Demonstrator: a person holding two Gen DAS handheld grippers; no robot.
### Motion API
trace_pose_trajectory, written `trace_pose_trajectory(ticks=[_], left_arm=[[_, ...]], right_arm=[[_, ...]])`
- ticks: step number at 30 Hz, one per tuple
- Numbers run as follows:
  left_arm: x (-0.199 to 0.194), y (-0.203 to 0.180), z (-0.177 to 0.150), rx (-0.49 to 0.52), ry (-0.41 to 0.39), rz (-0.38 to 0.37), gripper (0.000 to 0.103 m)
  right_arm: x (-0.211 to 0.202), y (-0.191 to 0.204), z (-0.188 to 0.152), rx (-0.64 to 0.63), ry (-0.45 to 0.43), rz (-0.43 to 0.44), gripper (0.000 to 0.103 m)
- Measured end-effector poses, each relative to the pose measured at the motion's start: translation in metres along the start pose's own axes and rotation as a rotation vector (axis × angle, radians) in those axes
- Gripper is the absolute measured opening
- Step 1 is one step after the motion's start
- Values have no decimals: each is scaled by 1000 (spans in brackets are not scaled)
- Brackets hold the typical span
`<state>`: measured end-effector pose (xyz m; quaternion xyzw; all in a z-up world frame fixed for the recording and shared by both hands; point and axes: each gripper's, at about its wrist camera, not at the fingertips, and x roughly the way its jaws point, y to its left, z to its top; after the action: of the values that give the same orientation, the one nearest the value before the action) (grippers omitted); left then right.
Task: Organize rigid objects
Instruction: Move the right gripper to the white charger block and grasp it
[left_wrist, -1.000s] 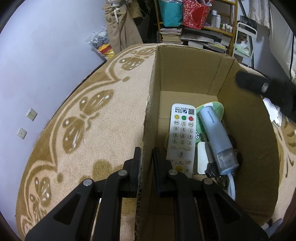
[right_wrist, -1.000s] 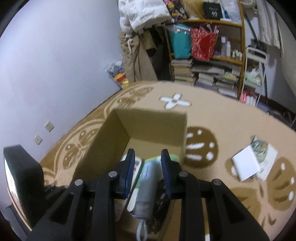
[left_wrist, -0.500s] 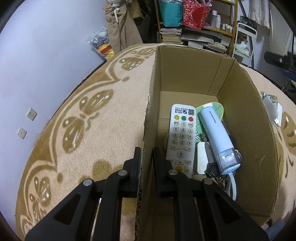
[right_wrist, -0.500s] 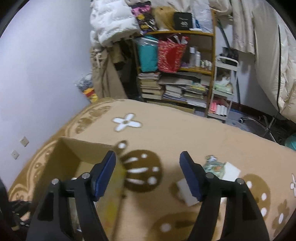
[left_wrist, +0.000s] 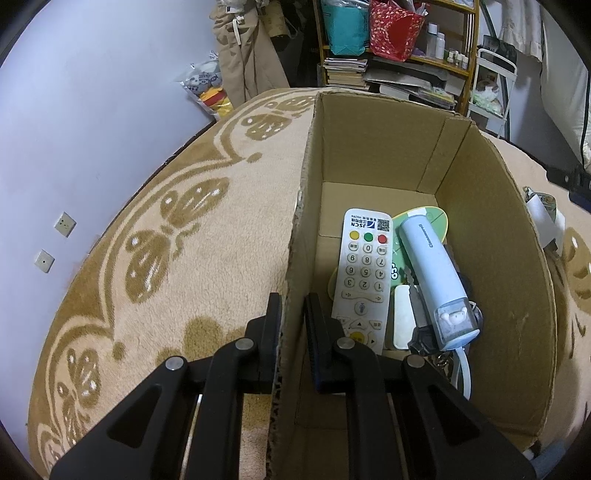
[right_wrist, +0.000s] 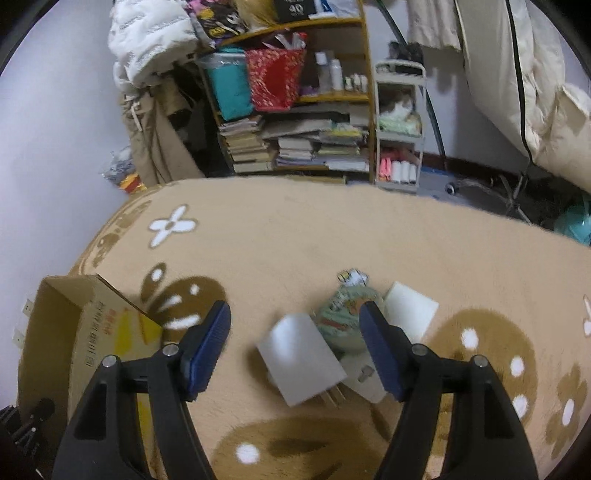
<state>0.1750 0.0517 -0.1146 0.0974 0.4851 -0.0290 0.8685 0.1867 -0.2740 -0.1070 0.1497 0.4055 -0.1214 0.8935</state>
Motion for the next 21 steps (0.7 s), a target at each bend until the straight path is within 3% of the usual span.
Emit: trace_pose_trajectory(ticks=[18, 21], left_arm=[[0, -4, -1, 16, -2, 27, 13], [0, -4, -1, 16, -3, 27, 13]], right_arm=[[35, -30, -22, 78, 110, 77, 72], [41, -34, -26, 91, 128, 85, 66]])
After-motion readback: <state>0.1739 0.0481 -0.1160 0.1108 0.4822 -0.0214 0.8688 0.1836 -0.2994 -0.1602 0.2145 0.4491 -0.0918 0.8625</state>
